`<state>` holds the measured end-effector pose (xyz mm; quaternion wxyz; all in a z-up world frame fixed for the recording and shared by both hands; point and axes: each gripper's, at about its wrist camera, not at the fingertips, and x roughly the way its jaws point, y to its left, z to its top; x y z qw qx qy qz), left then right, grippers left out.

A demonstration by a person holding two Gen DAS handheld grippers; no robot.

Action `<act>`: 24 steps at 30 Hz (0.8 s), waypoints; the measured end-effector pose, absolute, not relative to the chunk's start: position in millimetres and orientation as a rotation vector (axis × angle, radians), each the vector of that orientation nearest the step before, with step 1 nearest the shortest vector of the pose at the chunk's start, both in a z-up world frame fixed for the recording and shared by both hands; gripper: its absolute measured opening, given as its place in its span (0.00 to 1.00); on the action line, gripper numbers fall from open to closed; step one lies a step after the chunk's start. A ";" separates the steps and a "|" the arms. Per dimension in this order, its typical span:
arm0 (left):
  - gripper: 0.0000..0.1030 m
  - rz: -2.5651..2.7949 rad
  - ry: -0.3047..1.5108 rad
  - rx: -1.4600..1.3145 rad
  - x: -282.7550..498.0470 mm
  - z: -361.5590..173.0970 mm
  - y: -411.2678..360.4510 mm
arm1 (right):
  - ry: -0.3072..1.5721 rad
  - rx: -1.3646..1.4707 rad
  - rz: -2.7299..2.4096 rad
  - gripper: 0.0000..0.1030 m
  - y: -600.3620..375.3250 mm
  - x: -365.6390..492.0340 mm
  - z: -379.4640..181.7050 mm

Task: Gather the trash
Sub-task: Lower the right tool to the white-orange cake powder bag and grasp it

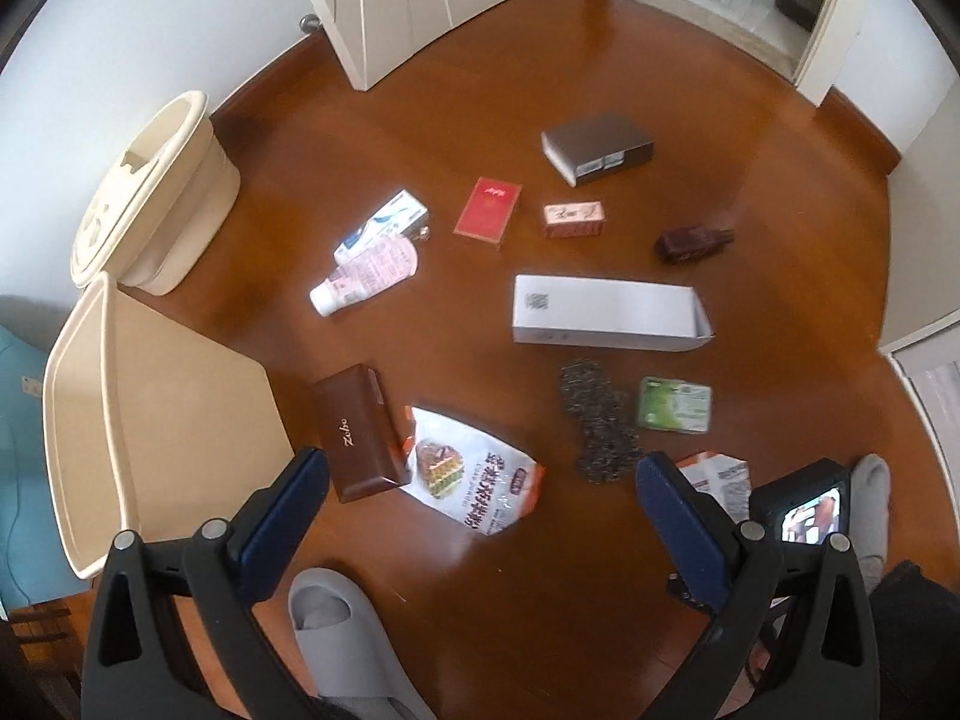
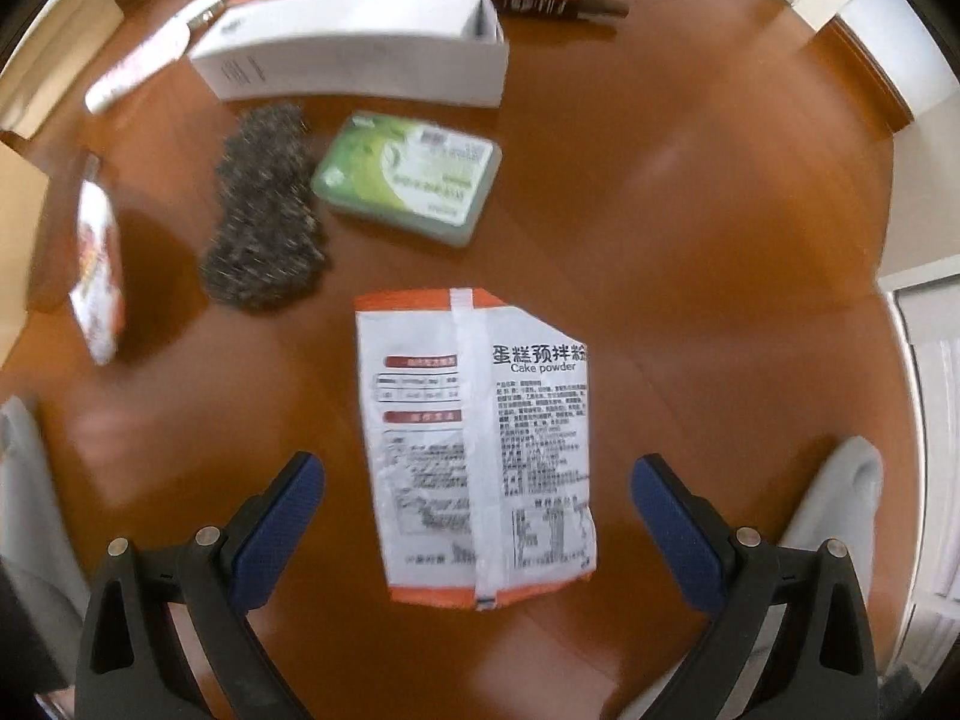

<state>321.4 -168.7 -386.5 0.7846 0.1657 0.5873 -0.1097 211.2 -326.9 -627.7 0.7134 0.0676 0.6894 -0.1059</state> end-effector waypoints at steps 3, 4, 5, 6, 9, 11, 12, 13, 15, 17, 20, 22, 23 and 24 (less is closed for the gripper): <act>1.00 -0.224 1.267 0.363 325.1 -395.6 -163.6 | 1.541 0.183 -0.213 0.91 -328.8 211.5 -641.7; 1.00 -0.219 1.265 0.371 326.1 -398.8 -162.6 | 1.543 0.179 -0.204 0.90 -327.9 211.4 -645.8; 1.00 -0.214 1.268 0.376 328.0 -403.2 -161.9 | 1.548 0.158 -0.202 0.90 -326.6 211.7 -651.3; 1.00 -0.211 1.271 0.376 329.6 -406.0 -161.0 | 1.555 0.141 -0.200 0.90 -325.9 212.9 -657.5; 1.00 -0.211 1.271 0.379 333.9 -412.8 -161.8 | 1.554 0.126 -0.211 0.90 -324.6 214.4 -666.6; 1.00 -0.213 1.268 0.388 336.5 -417.6 -164.1 | 1.540 0.129 -0.220 0.90 -323.5 216.0 -670.0; 1.00 -0.213 1.269 0.396 338.1 -420.3 -165.2 | 1.520 0.129 -0.224 0.85 -322.7 217.1 -671.6; 1.00 -0.212 1.270 0.405 339.6 -423.2 -166.3 | 1.488 0.148 -0.212 0.73 -322.8 217.2 -672.9; 1.00 -0.214 1.271 0.414 343.3 -429.2 -167.1 | 1.467 0.162 -0.204 0.56 -322.2 215.6 -670.6; 1.00 -0.221 1.282 0.416 345.4 -436.4 -165.5 | 1.467 0.169 -0.209 0.37 -322.4 218.5 -670.1; 1.00 -0.213 1.303 0.400 344.6 -451.1 -154.5 | 1.472 0.254 -0.248 0.12 -335.7 221.2 -670.4; 1.00 -0.213 1.338 0.366 342.9 -466.9 -144.2 | 1.455 0.305 -0.278 0.10 -346.4 218.9 -668.3; 1.00 -0.211 1.362 0.347 342.0 -476.7 -139.8 | 1.447 0.300 -0.287 0.10 -348.4 217.8 -666.1; 1.00 -0.210 1.384 0.326 341.3 -485.1 -134.6 | 1.436 0.294 -0.296 0.10 -349.4 216.3 -662.6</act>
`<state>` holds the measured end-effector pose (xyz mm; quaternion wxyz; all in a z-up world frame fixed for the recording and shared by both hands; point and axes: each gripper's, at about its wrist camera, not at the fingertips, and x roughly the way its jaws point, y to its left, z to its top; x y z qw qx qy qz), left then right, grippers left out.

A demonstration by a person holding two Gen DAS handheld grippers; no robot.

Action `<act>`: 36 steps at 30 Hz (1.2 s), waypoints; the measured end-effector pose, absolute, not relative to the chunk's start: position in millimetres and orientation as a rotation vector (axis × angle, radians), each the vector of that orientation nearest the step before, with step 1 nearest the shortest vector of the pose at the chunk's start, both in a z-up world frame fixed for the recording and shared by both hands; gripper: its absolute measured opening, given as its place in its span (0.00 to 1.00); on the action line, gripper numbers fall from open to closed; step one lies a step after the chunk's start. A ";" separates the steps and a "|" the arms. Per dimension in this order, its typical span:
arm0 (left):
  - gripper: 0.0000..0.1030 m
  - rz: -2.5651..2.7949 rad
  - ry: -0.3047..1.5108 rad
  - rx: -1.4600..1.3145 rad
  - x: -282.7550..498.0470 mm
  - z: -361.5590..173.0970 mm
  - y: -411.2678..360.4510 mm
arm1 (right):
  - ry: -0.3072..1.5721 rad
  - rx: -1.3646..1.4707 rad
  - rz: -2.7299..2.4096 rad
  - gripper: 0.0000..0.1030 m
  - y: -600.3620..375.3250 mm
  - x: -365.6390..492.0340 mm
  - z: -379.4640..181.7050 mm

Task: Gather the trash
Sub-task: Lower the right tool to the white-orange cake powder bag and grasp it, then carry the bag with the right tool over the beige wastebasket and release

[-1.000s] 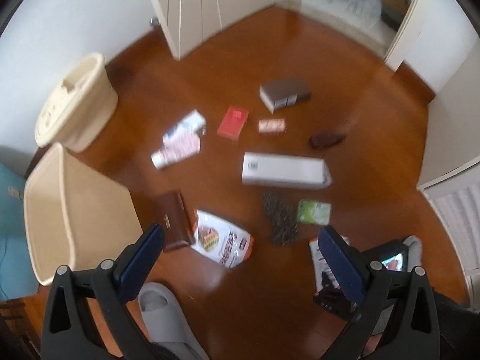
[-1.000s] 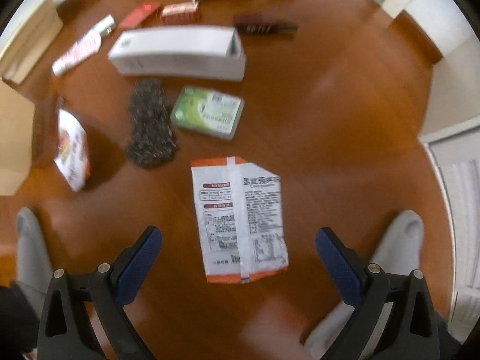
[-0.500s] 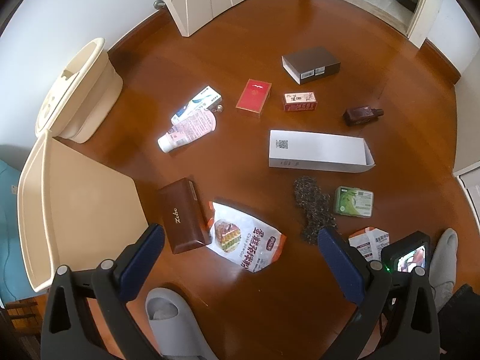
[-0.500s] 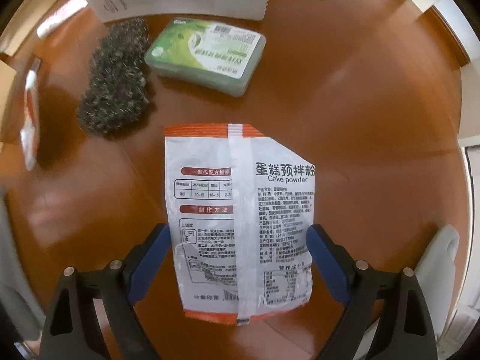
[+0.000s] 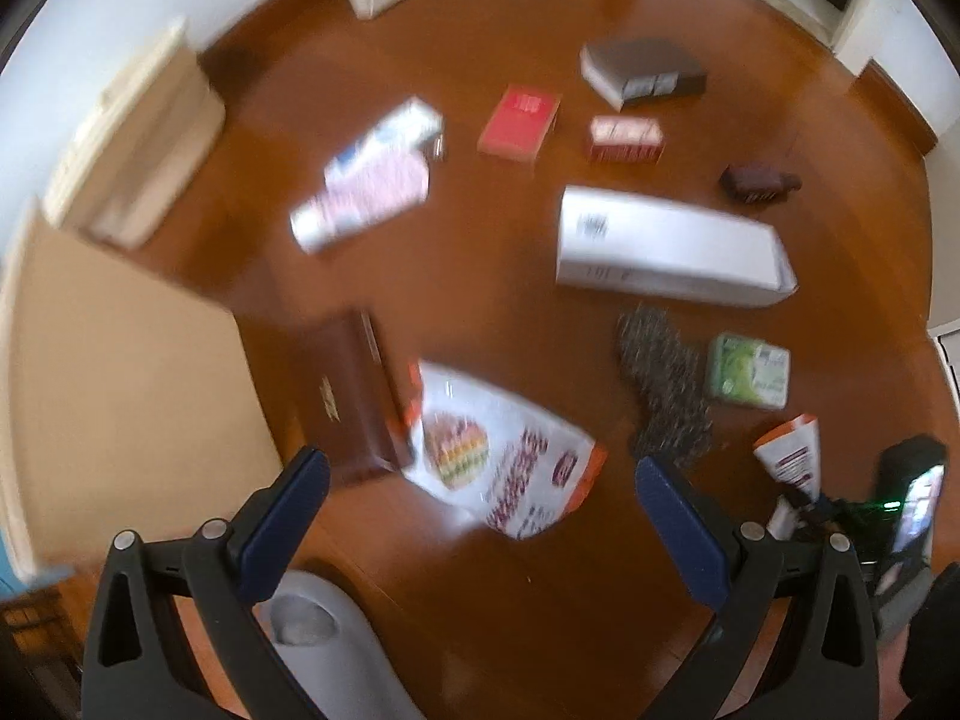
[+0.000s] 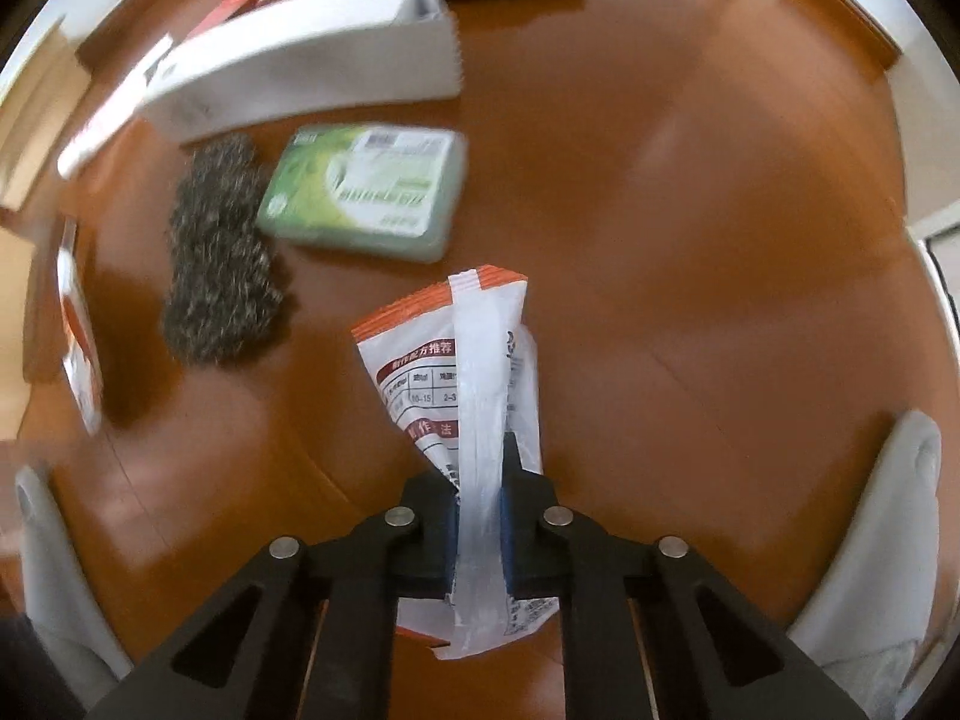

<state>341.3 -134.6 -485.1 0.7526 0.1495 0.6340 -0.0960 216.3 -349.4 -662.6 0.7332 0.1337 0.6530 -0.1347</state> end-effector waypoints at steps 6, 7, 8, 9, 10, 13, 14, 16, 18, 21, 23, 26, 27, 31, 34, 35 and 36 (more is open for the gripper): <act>1.00 -0.201 1.514 0.214 329.2 -536.1 -116.5 | 1.373 0.336 -0.382 0.10 -345.3 209.5 -650.3; 1.00 -0.194 1.523 0.216 327.9 -542.0 -118.3 | 1.369 0.327 -0.372 0.10 -341.9 212.4 -645.0; 1.00 -0.196 1.530 0.221 326.8 -547.5 -121.8 | 1.367 0.313 -0.353 0.10 -338.1 212.2 -638.4; 1.00 -0.203 1.528 0.232 326.1 -551.1 -127.6 | 1.364 0.301 -0.338 0.10 -331.9 213.2 -635.9; 1.00 -0.219 1.527 0.243 324.9 -553.8 -135.7 | 1.360 0.294 -0.325 0.11 -335.5 214.6 -627.0; 1.00 -0.278 1.510 0.311 321.9 -564.6 -166.2 | 1.349 0.300 -0.316 0.11 -326.6 218.3 -608.4; 1.00 -0.290 1.510 0.345 321.6 -572.0 -176.4 | 1.343 0.296 -0.317 0.11 -325.2 217.7 -607.1; 0.96 -0.257 1.521 0.402 323.4 -589.2 -187.1 | 1.331 0.287 -0.317 0.11 -321.0 216.1 -600.6; 0.80 -0.199 1.551 0.423 327.4 -608.5 -186.3 | 1.318 0.293 -0.322 0.11 -324.5 213.3 -598.0; 0.52 -0.146 1.612 0.410 328.4 -632.8 -176.0 | 1.304 0.302 -0.325 0.11 -327.2 215.3 -594.2; 0.46 -0.169 1.565 0.363 328.3 -631.2 -173.6 | 1.298 0.301 -0.322 0.11 -327.1 216.5 -592.5; 0.23 -0.198 1.581 0.328 333.4 -632.1 -177.2 | 1.287 0.298 -0.329 0.11 -329.2 222.3 -590.9; 0.11 -0.198 1.587 0.319 334.0 -630.9 -178.4 | 1.281 0.295 -0.333 0.11 -329.5 223.2 -588.9; 0.02 -0.172 1.502 0.261 333.5 -608.3 -172.0 | 1.266 0.286 -0.347 0.11 -331.3 224.7 -578.8; 0.02 -0.178 1.438 0.302 329.4 -590.7 -169.4 | 1.242 0.272 -0.347 0.11 -331.1 228.6 -566.8; 0.02 -0.169 1.413 0.313 329.0 -581.0 -169.1 | 1.233 0.264 -0.346 0.11 -330.8 230.8 -562.2; 0.02 -0.162 1.374 0.312 329.0 -565.4 -169.6 | 1.225 0.257 -0.346 0.11 -330.4 232.9 -557.7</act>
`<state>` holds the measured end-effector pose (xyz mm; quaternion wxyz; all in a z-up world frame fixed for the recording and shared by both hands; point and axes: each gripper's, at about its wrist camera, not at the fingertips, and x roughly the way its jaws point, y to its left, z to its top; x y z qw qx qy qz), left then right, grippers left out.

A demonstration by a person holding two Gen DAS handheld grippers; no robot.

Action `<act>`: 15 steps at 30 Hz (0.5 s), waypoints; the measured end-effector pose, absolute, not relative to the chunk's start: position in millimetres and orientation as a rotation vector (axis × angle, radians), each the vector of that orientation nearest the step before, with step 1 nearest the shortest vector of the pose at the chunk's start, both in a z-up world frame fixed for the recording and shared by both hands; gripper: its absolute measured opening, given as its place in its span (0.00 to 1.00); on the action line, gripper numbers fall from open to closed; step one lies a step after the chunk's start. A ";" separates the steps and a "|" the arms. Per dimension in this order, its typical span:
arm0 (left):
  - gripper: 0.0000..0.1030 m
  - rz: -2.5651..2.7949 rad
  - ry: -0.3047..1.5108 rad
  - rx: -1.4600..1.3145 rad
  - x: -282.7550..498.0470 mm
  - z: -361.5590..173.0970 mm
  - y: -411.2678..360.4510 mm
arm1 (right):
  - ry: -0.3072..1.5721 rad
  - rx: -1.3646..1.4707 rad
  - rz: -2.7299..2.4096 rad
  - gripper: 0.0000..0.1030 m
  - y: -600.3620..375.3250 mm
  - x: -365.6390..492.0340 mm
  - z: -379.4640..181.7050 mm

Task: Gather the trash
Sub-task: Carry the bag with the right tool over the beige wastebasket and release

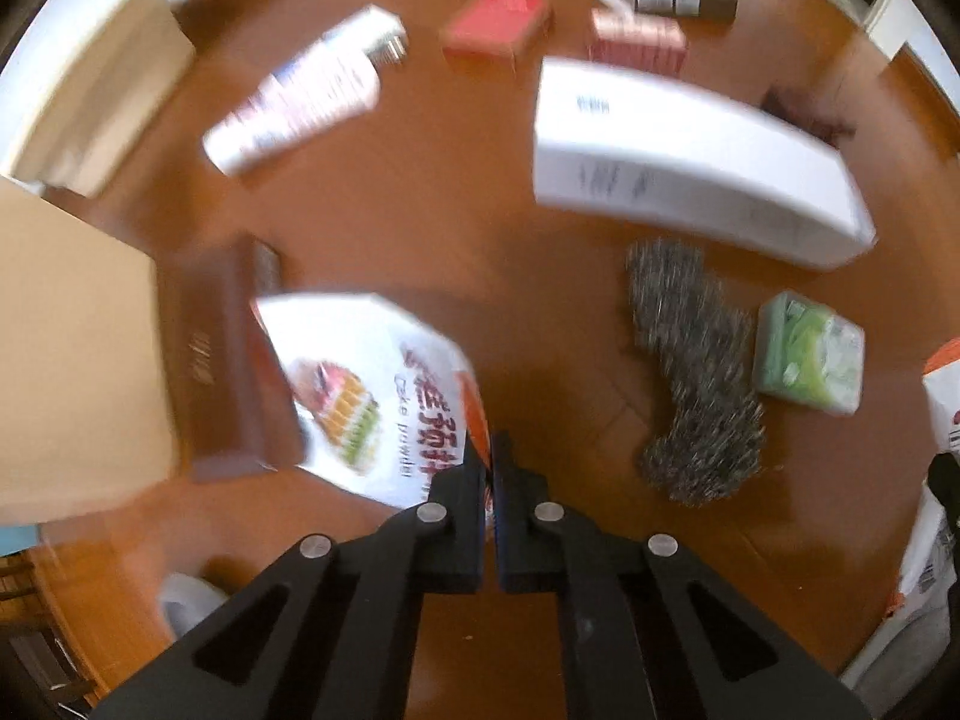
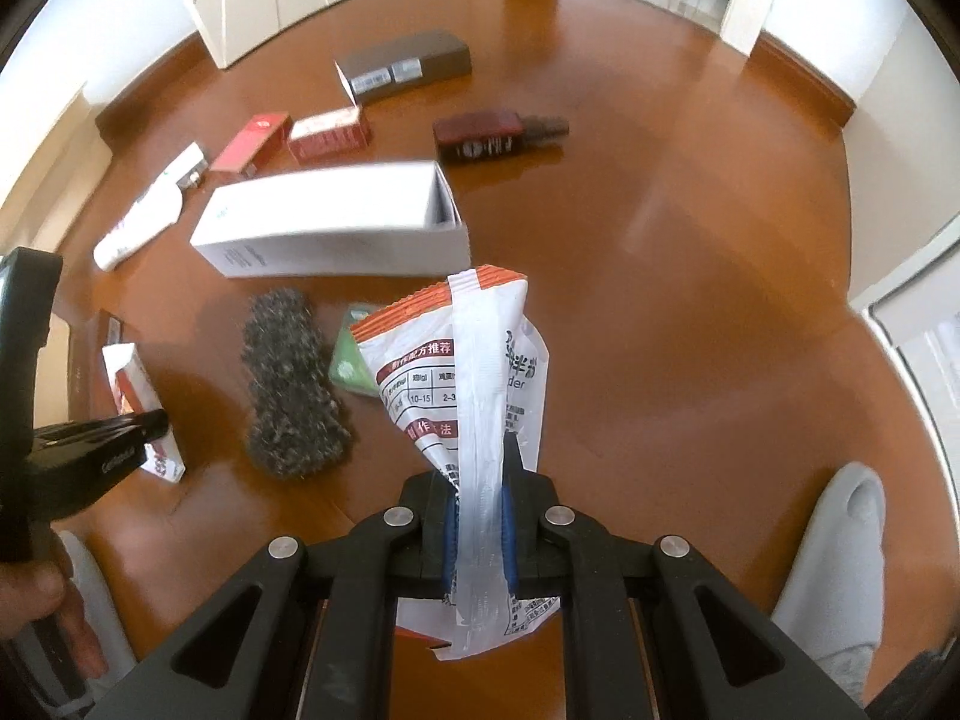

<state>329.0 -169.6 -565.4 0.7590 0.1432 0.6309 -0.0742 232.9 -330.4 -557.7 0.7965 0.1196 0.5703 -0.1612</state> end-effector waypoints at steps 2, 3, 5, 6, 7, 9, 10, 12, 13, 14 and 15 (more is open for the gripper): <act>0.02 -0.133 1.280 0.324 330.1 -530.8 -169.3 | 1.210 0.250 -0.351 0.11 -329.9 235.9 -547.1; 0.02 -0.128 1.240 0.326 331.2 -515.3 -170.5 | 1.204 0.249 -0.352 0.11 -329.7 236.9 -541.0; 0.02 -0.116 1.135 0.349 330.5 -475.9 -172.1 | 1.185 0.234 -0.354 0.12 -327.3 238.2 -525.8; 0.02 -0.115 1.101 0.344 334.4 -459.1 -167.4 | 1.178 0.230 -0.354 0.12 -326.2 238.8 -520.2; 0.02 -0.112 1.072 0.333 334.7 -442.4 -167.1 | 1.167 0.225 -0.353 0.12 -324.3 239.6 -510.9; 0.02 -0.088 1.019 0.296 344.9 -406.1 -150.0 | 1.139 0.216 -0.348 0.12 -319.9 241.7 -493.9; 0.02 -0.069 0.998 0.275 349.4 -389.6 -141.3 | 1.122 0.216 -0.342 0.12 -316.1 243.8 -483.7; 0.02 -0.019 0.942 0.234 358.0 -348.1 -111.1 | 1.091 0.217 -0.325 0.12 -307.8 248.6 -467.2; 0.02 0.009 0.920 0.214 362.0 -330.1 -93.1 | 1.072 0.210 -0.310 0.12 -299.7 251.9 -457.4; 0.02 0.044 0.905 0.182 369.6 -310.4 -67.8 | 1.058 0.208 -0.294 0.12 -292.2 255.8 -449.2; 0.02 0.068 0.907 0.155 373.1 -298.6 -46.9 | 1.047 0.208 -0.279 0.12 -285.7 259.1 -442.6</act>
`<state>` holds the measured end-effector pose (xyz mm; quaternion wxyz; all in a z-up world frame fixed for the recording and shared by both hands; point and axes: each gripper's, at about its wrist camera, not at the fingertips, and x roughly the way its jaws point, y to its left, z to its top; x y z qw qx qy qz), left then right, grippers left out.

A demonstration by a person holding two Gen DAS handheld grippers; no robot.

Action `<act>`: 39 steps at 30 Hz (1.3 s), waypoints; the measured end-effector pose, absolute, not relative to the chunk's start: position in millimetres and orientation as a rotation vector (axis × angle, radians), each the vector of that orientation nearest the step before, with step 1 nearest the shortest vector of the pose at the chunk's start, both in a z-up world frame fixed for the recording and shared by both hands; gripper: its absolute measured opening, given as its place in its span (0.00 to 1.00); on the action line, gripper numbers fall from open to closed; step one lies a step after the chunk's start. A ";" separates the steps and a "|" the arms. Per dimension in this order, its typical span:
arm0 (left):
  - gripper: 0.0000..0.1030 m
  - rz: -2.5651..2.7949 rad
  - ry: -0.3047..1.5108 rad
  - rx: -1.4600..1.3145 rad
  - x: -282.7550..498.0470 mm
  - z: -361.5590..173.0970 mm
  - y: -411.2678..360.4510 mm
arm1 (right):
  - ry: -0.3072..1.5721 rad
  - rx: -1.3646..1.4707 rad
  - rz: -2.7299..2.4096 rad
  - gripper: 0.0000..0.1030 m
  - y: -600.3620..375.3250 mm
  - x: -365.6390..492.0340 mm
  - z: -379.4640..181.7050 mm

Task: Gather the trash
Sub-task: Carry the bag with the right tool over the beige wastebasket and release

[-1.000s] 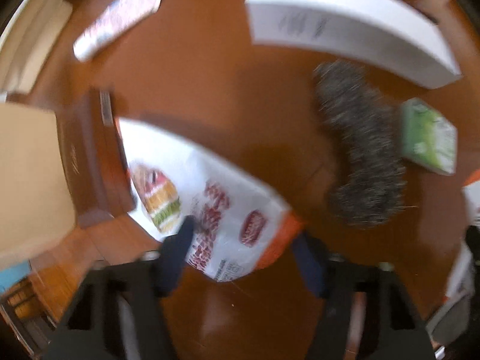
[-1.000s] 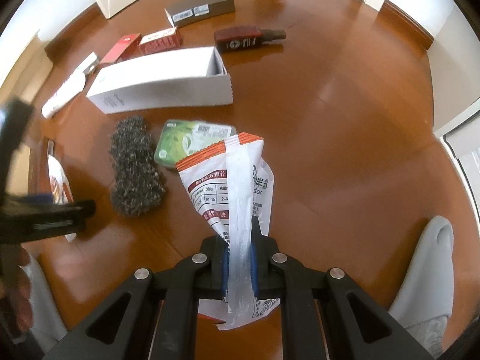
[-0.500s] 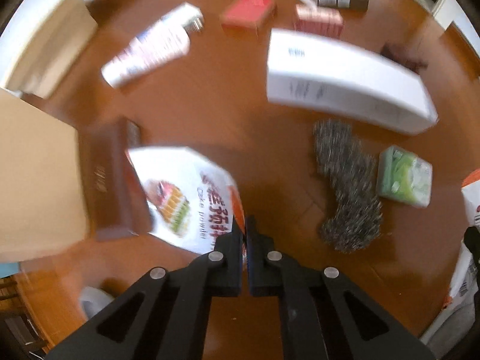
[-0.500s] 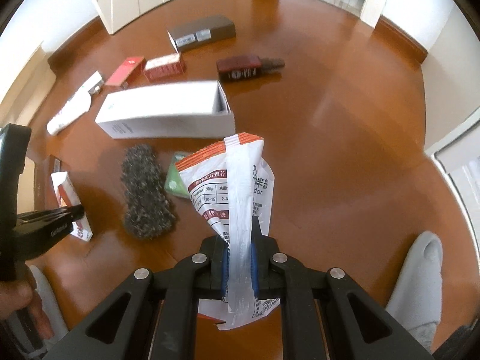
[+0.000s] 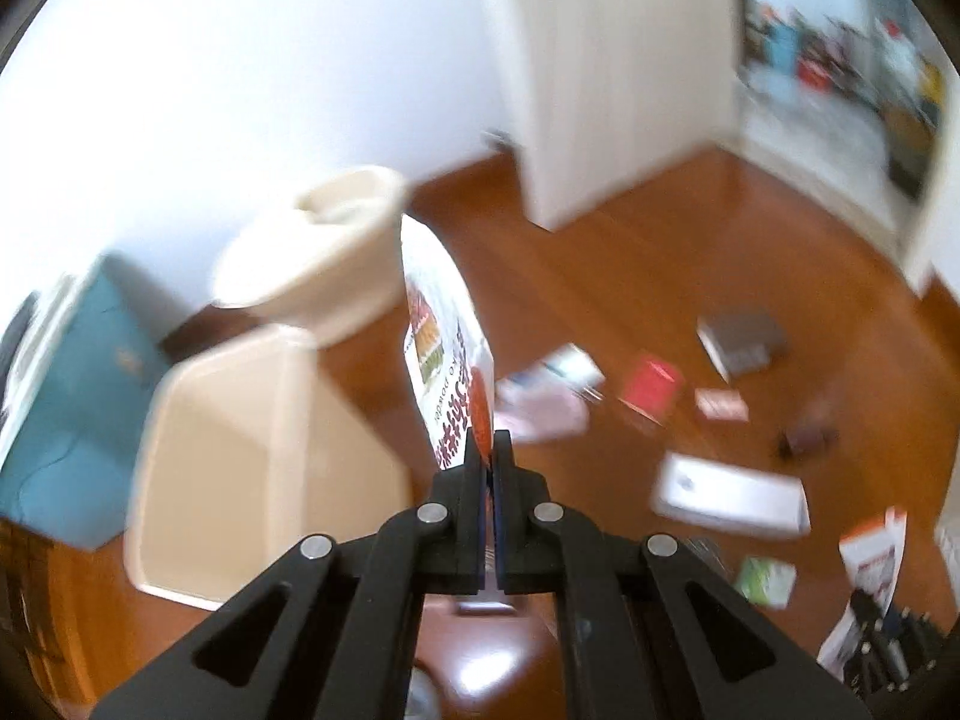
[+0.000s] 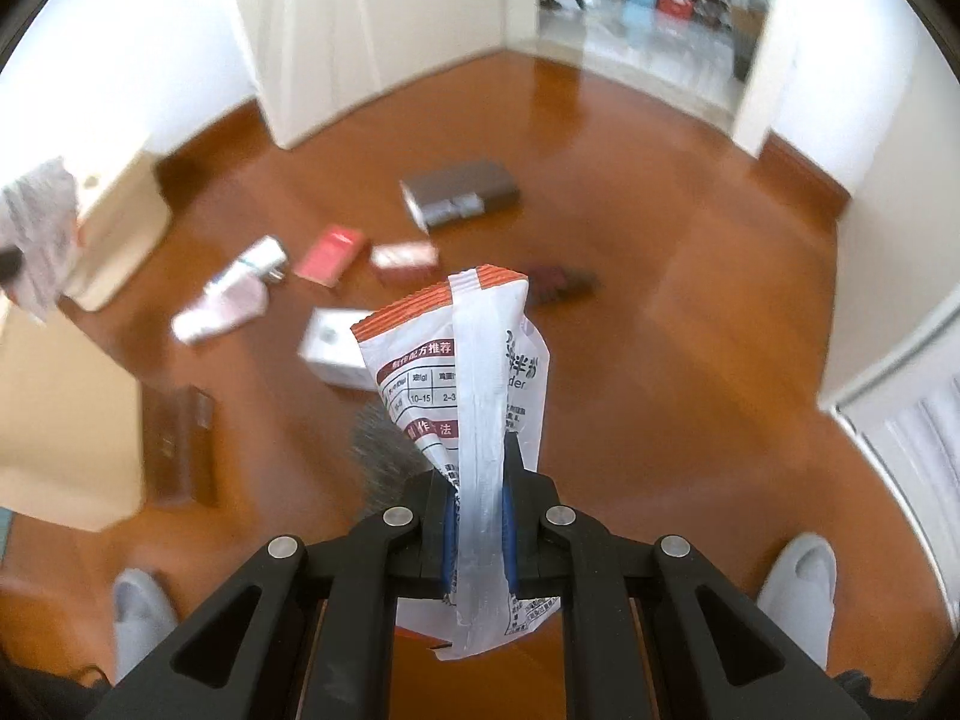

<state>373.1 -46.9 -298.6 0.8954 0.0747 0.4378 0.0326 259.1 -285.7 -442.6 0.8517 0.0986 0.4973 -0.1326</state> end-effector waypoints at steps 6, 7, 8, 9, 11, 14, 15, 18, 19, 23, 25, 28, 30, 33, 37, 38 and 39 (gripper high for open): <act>0.04 0.167 1.062 -0.022 386.7 -285.6 79.2 | 0.968 0.171 -0.153 0.12 -228.1 283.2 -396.9; 0.04 0.191 1.099 -0.081 388.1 -292.1 99.4 | 0.954 0.152 -0.123 0.12 -215.7 288.7 -388.3; 0.04 0.223 1.110 -0.130 384.5 -297.0 112.4 | 0.941 0.137 -0.101 0.12 -206.8 290.6 -381.0; 0.04 0.244 1.117 -0.173 378.9 -301.2 123.1 | 0.925 0.120 -0.079 0.12 -197.9 292.8 -373.2; 0.05 0.203 1.182 -0.197 372.7 -320.7 130.3 | 0.911 0.107 -0.033 0.13 -180.6 298.0 -362.0; 0.37 0.108 1.260 -0.264 368.2 -333.0 132.9 | 0.904 0.117 0.041 0.13 -154.6 311.3 -347.8; 0.90 0.087 1.227 -0.281 363.9 -326.6 135.5 | 0.895 0.117 0.071 0.13 -144.2 316.2 -341.6; 1.00 0.087 1.153 -0.302 356.8 -299.9 150.0 | 0.867 0.100 0.185 0.14 -103.4 335.4 -321.9; 1.00 0.098 1.145 -0.309 357.2 -293.1 155.6 | 0.858 0.095 0.230 0.15 -86.0 344.1 -315.0; 1.00 0.230 1.057 -0.234 351.9 -251.1 178.7 | 0.861 0.058 0.350 0.16 -22.0 377.8 -306.0; 1.00 0.289 1.020 -0.203 347.8 -235.3 186.6 | 0.886 0.051 0.404 0.18 8.7 394.4 -310.0; 1.00 0.333 0.966 -0.209 338.4 -209.9 207.5 | 0.932 0.022 0.437 0.24 44.0 418.9 -327.3; 1.00 0.346 0.946 -0.222 331.6 -197.9 218.5 | 0.964 0.000 0.447 0.38 69.9 431.2 -340.8; 1.00 0.355 0.945 -0.254 326.6 -193.3 227.7 | 1.013 -0.060 0.457 0.52 99.6 437.7 -360.3; 1.00 0.367 0.950 -0.261 325.1 -196.9 237.5 | 1.106 -0.096 0.479 0.62 119.8 443.1 -384.0; 1.00 0.365 0.952 -0.263 327.3 -197.0 235.9 | 1.113 -0.100 0.488 0.62 120.2 443.3 -386.1; 1.00 0.365 0.954 -0.266 328.0 -198.3 236.3 | 1.110 -0.098 0.498 0.62 123.2 437.5 -383.5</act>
